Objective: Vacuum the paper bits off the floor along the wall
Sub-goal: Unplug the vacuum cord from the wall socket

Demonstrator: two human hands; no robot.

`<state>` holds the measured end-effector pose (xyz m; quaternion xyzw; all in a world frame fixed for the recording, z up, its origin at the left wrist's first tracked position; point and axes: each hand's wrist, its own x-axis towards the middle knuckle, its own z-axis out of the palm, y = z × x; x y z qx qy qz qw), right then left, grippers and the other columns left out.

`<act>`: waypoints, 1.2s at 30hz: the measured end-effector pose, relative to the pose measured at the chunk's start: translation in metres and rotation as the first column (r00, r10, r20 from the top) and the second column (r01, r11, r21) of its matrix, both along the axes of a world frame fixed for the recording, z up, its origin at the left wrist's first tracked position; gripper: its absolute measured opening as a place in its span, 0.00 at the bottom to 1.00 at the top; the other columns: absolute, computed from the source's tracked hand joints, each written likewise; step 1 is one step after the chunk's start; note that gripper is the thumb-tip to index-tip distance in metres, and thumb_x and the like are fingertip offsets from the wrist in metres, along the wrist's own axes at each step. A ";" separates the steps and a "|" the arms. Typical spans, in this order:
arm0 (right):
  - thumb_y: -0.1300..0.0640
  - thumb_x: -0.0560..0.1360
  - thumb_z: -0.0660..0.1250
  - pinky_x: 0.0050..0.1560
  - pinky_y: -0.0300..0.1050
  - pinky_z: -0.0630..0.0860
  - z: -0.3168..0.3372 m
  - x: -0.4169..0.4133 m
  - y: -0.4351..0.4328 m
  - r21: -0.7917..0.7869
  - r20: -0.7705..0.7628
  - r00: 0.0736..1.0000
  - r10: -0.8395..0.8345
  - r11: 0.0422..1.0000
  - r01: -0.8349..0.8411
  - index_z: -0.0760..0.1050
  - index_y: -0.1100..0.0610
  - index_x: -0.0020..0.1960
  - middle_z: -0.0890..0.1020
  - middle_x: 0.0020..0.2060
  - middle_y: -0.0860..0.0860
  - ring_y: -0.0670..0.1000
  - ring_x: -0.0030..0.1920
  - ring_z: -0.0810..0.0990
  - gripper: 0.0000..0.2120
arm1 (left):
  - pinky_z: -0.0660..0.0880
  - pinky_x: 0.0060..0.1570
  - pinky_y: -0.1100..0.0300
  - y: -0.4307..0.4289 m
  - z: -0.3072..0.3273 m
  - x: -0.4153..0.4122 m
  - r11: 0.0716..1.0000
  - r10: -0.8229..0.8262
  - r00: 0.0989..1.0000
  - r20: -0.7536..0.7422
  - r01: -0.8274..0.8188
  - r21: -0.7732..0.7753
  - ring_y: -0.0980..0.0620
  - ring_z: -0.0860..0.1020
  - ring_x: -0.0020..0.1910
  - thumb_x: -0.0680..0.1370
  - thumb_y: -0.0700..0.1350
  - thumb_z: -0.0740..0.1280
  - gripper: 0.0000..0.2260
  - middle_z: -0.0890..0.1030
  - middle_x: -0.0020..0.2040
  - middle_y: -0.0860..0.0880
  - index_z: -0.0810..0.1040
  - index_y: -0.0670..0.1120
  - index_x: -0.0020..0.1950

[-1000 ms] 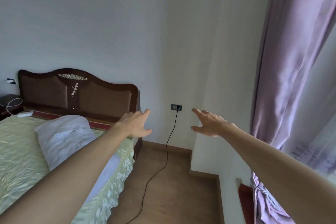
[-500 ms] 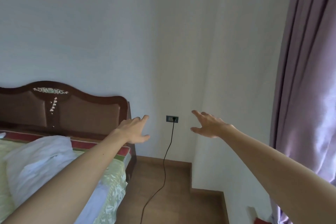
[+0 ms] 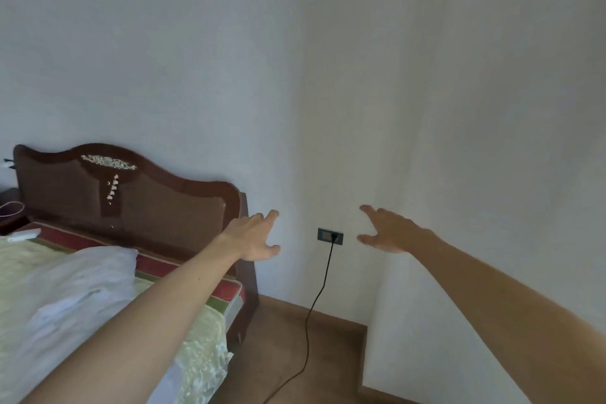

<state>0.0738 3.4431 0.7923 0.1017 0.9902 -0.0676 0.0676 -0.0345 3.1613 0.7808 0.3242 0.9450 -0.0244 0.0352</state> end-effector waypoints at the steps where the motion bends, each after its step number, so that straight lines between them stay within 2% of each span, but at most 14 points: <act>1: 0.40 0.79 0.60 0.61 0.54 0.73 -0.002 -0.010 0.010 -0.006 0.000 1.000 0.007 1.000 -0.007 0.47 0.49 0.79 0.69 0.68 0.56 0.58 0.64 0.73 0.35 | 0.73 0.58 0.47 0.006 -0.003 -0.008 1.000 0.013 1.000 0.002 -0.013 0.000 0.40 0.76 0.62 0.76 0.60 0.63 0.35 0.72 0.69 0.44 0.52 0.51 0.78; 10: 0.39 0.79 0.59 0.61 0.55 0.73 -0.038 -0.087 0.060 -0.044 0.071 0.996 0.047 0.998 -0.044 0.47 0.50 0.79 0.69 0.68 0.57 0.59 0.65 0.73 0.36 | 0.74 0.59 0.45 0.042 -0.030 -0.074 0.997 0.068 0.997 0.030 -0.067 -0.050 0.41 0.76 0.60 0.77 0.59 0.62 0.34 0.73 0.66 0.45 0.52 0.50 0.78; 17: 0.38 0.80 0.58 0.64 0.54 0.71 -0.093 -0.148 0.085 -0.099 0.132 0.991 0.022 0.995 -0.009 0.45 0.50 0.80 0.66 0.72 0.57 0.58 0.68 0.70 0.37 | 0.74 0.58 0.46 0.077 -0.080 -0.143 0.999 0.021 0.996 0.088 -0.016 -0.047 0.42 0.78 0.57 0.77 0.60 0.63 0.34 0.74 0.64 0.46 0.52 0.50 0.78; 22: 0.39 0.80 0.58 0.65 0.55 0.71 -0.151 -0.195 0.102 -0.144 0.204 0.978 -0.037 0.987 0.067 0.46 0.51 0.80 0.66 0.72 0.57 0.58 0.69 0.70 0.36 | 0.74 0.54 0.49 0.111 -0.142 -0.208 0.999 -0.037 0.987 0.155 0.043 -0.031 0.44 0.79 0.53 0.77 0.60 0.63 0.33 0.76 0.60 0.46 0.54 0.49 0.76; 27: 0.39 0.80 0.58 0.66 0.53 0.70 -0.219 -0.240 0.113 -0.214 0.310 0.944 -0.114 0.959 0.186 0.46 0.51 0.80 0.66 0.73 0.57 0.57 0.69 0.70 0.36 | 0.76 0.51 0.52 0.139 -0.222 -0.260 0.992 -0.093 0.952 0.292 0.115 -0.059 0.47 0.79 0.50 0.77 0.59 0.63 0.32 0.76 0.57 0.47 0.56 0.49 0.76; 31: 0.40 0.80 0.59 0.68 0.51 0.69 -0.273 -0.276 0.118 -0.357 0.355 0.911 -0.210 0.870 0.340 0.47 0.49 0.80 0.67 0.72 0.56 0.55 0.69 0.69 0.35 | 0.77 0.54 0.50 0.157 -0.286 -0.295 0.989 -0.094 0.912 0.399 0.131 -0.067 0.46 0.79 0.52 0.76 0.59 0.63 0.31 0.76 0.59 0.47 0.57 0.50 0.76; 36: 0.41 0.80 0.60 0.67 0.50 0.68 -0.334 -0.312 0.129 -0.417 0.383 0.881 -0.279 0.799 0.434 0.50 0.49 0.79 0.69 0.70 0.57 0.56 0.69 0.70 0.34 | 0.80 0.50 0.51 0.179 -0.359 -0.324 0.984 -0.106 0.860 0.500 0.163 -0.072 0.47 0.80 0.50 0.77 0.60 0.63 0.32 0.77 0.58 0.47 0.57 0.49 0.75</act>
